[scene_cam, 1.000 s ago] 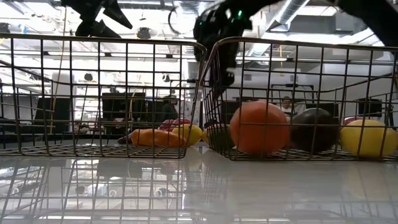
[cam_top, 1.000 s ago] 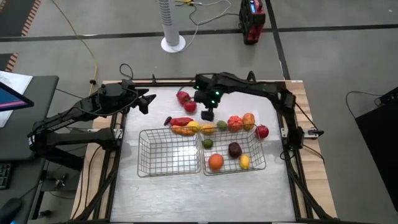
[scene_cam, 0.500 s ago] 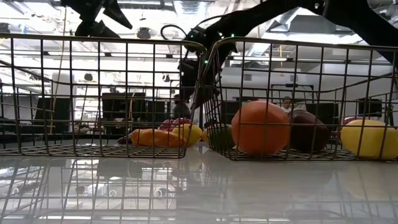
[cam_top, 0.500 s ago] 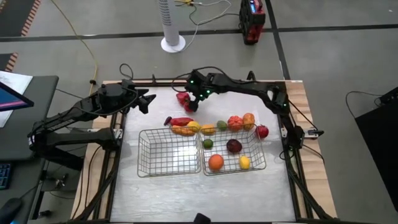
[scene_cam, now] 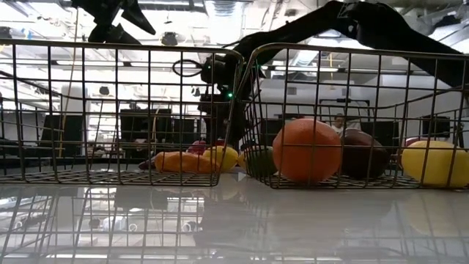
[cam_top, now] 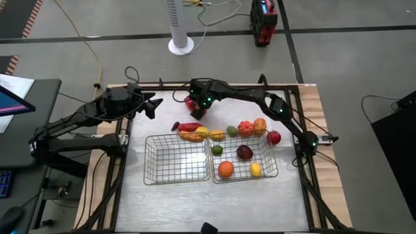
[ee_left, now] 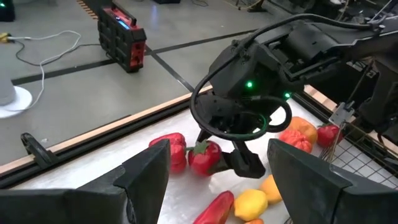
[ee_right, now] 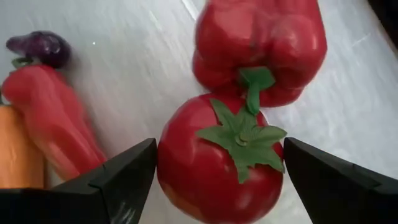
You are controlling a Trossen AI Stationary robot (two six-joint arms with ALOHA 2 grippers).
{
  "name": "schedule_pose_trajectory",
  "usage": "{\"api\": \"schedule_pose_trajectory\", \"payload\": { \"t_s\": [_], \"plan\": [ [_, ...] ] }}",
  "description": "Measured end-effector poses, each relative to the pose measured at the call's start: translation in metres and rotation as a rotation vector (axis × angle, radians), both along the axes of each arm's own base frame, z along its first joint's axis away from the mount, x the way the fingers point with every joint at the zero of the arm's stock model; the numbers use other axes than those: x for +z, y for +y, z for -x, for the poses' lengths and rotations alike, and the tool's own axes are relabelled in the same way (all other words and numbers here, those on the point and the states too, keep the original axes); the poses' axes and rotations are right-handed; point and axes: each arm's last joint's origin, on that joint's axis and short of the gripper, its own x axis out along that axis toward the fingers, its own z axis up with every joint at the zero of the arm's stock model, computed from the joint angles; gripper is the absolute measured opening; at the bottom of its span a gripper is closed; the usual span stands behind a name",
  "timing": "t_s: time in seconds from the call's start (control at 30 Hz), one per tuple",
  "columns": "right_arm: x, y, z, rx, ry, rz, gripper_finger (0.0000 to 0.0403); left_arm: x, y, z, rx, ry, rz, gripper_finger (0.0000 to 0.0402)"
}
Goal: Sort produce into baskets
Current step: Put the top tomato into the right wire basket
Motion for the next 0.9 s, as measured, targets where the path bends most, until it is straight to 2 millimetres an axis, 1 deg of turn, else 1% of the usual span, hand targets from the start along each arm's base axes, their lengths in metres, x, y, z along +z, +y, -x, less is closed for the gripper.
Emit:
{"api": "schedule_pose_trajectory", "payload": {
  "t_s": [0.17,0.37,0.47,0.53,0.6,0.73,0.9],
  "plan": [
    [0.001,-0.001,0.002,0.016,0.014,-0.023,0.0356,0.000,0.000,0.000,-0.006,0.008,-0.011,0.0256],
    [0.000,-0.001,0.006,0.031,0.052,-0.032,0.0309,0.000,0.000,0.000,-0.005,0.007,-0.010,0.0256],
    [0.004,0.001,0.009,0.058,0.057,-0.046,0.0304,0.000,0.000,0.000,-0.005,0.006,-0.010,0.0256],
    [0.012,0.005,0.011,0.090,0.049,-0.061,0.0305,0.000,0.000,0.000,-0.004,0.004,-0.008,0.0256],
    [0.030,0.013,0.014,0.143,0.020,-0.053,0.0309,0.000,0.000,0.000,-0.004,0.004,-0.007,0.0256],
    [0.078,0.037,0.022,0.317,-0.062,0.008,0.0309,0.000,0.000,0.000,-0.005,0.005,-0.008,0.0256],
    [0.138,0.079,0.038,0.565,-0.161,0.155,0.0308,0.000,0.000,0.000,-0.004,0.005,-0.008,0.0256]
  ]
}}
